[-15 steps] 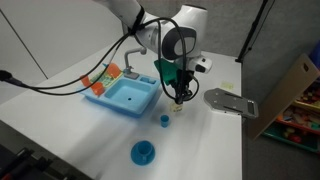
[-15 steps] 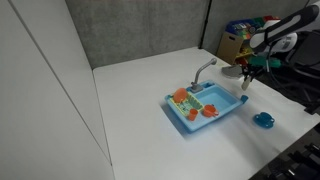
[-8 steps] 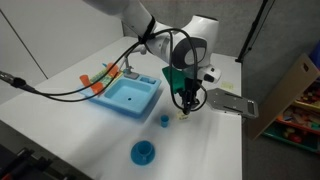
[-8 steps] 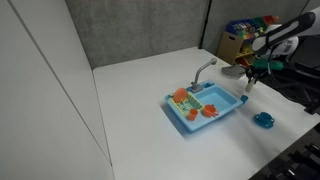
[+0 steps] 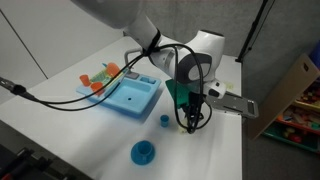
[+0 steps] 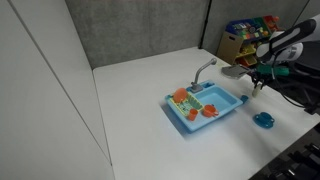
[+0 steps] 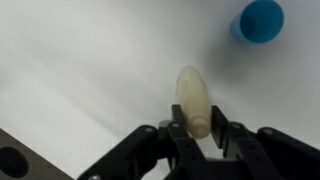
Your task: Put the white bottle on the table
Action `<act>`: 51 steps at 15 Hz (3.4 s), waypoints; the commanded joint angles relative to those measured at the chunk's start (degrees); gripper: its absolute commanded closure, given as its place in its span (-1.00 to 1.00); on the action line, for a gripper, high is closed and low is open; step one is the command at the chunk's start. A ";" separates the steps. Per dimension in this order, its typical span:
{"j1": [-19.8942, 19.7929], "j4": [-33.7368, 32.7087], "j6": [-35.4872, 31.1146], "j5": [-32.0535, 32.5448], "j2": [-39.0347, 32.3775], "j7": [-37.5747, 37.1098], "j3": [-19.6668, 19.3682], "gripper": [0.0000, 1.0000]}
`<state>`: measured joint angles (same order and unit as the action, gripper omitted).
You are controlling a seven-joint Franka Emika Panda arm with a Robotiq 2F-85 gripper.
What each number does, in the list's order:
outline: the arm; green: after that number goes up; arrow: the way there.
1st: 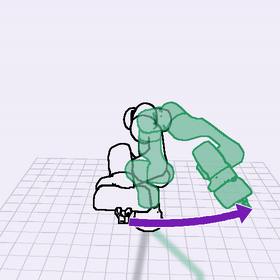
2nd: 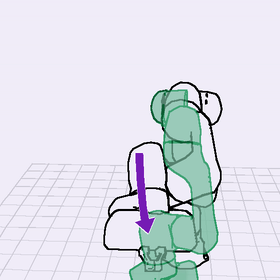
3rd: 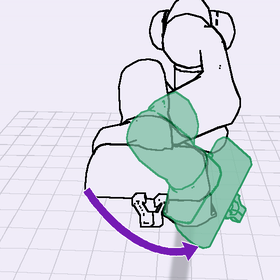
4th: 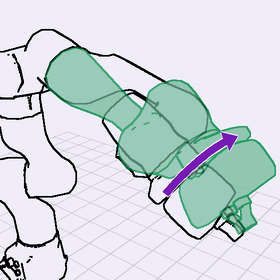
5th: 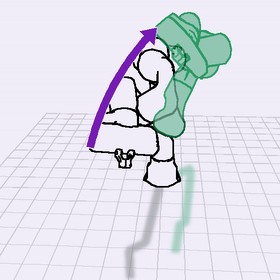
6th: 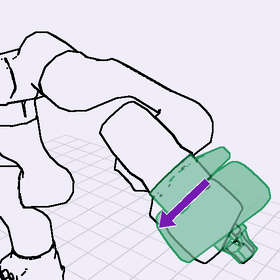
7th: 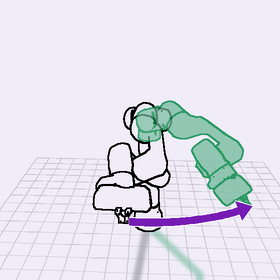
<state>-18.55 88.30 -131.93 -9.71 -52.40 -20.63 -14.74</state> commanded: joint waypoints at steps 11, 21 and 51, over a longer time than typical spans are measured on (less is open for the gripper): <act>0.26 12.32 -10.10 0.77 4.84 6.72 -0.87 -0.28; 1.78 11.58 -2.07 2.76 11.72 4.83 -3.01 -1.00; 12.75 39.85 6.91 17.48 50.82 10.98 5.24 -1.00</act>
<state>-6.16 124.85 -126.49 6.11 -6.14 -7.71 -10.66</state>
